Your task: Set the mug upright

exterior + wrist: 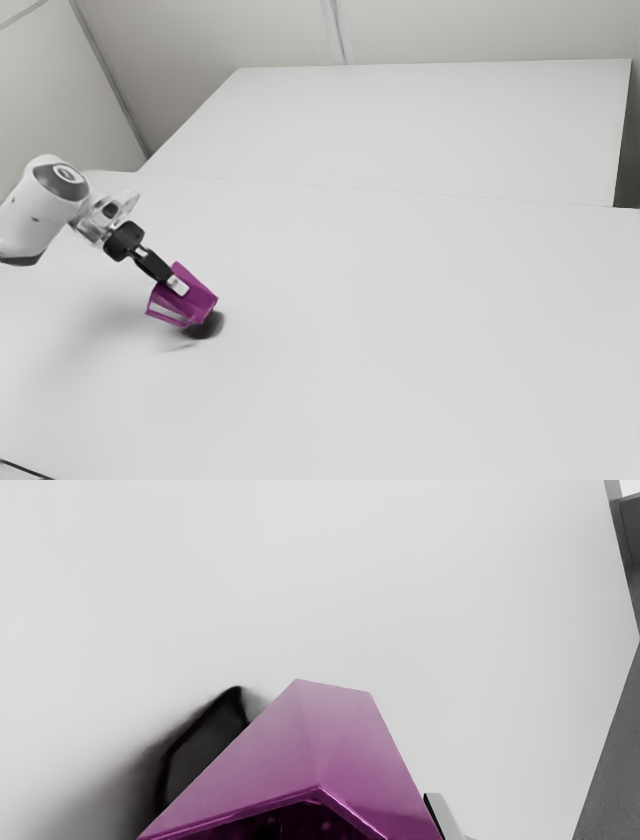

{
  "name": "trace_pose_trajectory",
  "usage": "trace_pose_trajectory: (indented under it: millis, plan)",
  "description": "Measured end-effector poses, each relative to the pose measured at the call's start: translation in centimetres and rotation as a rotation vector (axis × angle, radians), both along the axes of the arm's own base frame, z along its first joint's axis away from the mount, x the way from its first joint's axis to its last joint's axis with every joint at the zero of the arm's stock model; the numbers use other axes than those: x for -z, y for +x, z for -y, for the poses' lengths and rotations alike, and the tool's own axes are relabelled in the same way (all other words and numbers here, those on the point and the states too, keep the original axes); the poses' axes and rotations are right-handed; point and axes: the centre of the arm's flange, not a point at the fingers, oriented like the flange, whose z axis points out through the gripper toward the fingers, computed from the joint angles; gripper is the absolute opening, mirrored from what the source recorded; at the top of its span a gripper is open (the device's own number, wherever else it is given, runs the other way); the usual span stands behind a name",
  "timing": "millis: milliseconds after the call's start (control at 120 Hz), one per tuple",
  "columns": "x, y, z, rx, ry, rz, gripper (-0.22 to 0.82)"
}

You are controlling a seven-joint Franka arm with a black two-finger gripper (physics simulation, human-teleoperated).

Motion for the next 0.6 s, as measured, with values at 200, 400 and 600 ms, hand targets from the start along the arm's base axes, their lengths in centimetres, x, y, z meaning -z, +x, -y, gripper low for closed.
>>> trace_pose_trajectory:
  millis: [200, 400, 600]
  plan:
    - [-1.5, 1.6, 5.1, 0.075, 0.123, 0.078, -0.14]
    - [-2.7, 2.1, 9.8, 0.160, 0.314, 0.141, -0.15]
    - [-3.4, 2.8, 13.6, 0.237, 0.543, 0.191, -0.15]
